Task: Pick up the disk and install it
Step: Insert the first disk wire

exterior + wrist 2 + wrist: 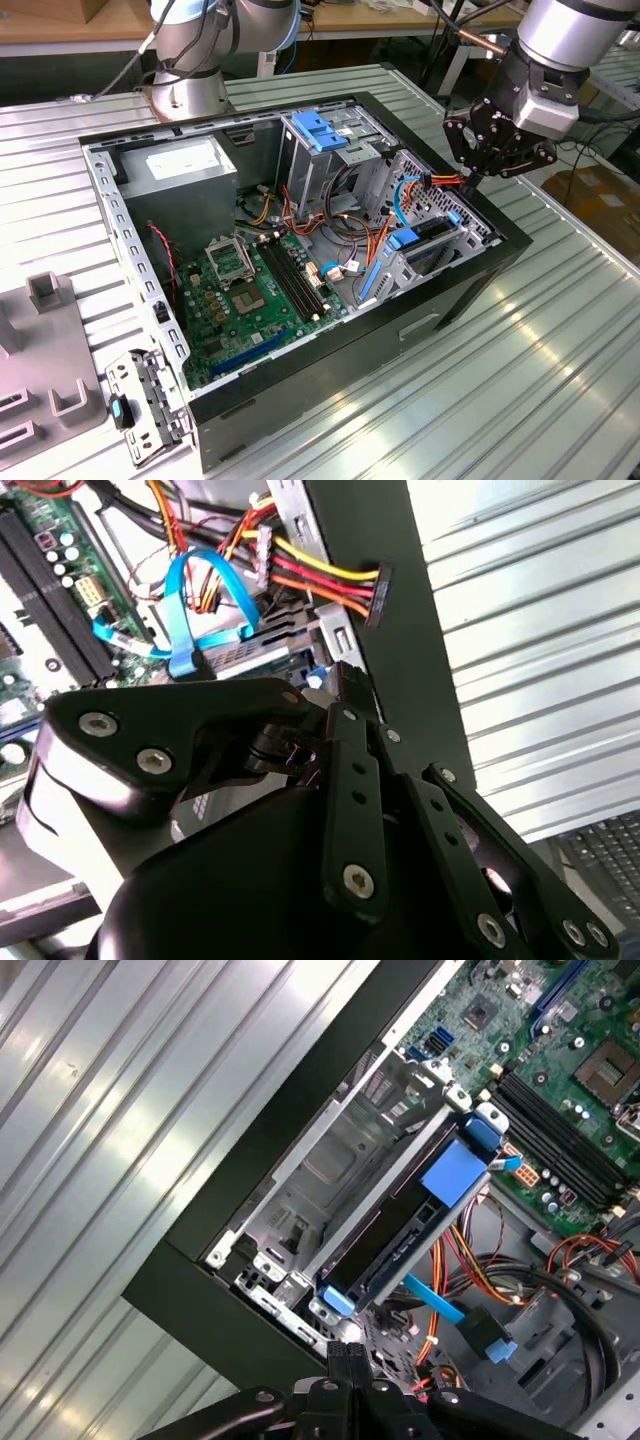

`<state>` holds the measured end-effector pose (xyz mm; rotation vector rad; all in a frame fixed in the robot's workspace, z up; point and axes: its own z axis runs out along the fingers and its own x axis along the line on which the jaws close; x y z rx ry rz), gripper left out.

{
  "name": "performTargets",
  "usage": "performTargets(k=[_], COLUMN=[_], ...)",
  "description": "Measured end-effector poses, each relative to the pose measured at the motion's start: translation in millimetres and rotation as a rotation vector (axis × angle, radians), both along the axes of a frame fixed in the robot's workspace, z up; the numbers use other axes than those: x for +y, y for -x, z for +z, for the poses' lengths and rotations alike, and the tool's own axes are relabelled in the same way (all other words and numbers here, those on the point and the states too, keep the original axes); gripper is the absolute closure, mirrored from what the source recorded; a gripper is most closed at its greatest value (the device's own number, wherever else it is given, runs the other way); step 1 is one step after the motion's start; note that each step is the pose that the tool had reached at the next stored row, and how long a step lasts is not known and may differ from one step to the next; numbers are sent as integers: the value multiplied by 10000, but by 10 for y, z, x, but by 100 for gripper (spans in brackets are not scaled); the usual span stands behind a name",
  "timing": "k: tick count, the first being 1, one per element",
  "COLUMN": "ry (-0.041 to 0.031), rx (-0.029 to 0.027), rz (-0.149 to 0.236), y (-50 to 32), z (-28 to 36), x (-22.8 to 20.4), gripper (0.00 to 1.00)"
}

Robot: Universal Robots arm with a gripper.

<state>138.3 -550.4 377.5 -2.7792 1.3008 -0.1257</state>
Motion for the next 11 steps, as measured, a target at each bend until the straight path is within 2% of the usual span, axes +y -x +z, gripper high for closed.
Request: performTargets(k=[2,4,7,11], ry=[6,6,5,2], rx=[-80,-119,-144,-166], rz=[1,67,222,763], y=[0,-2,-3,-12], z=[0,0,-2,-12], x=[60,103,134,147], gripper=[89,89,89,89])
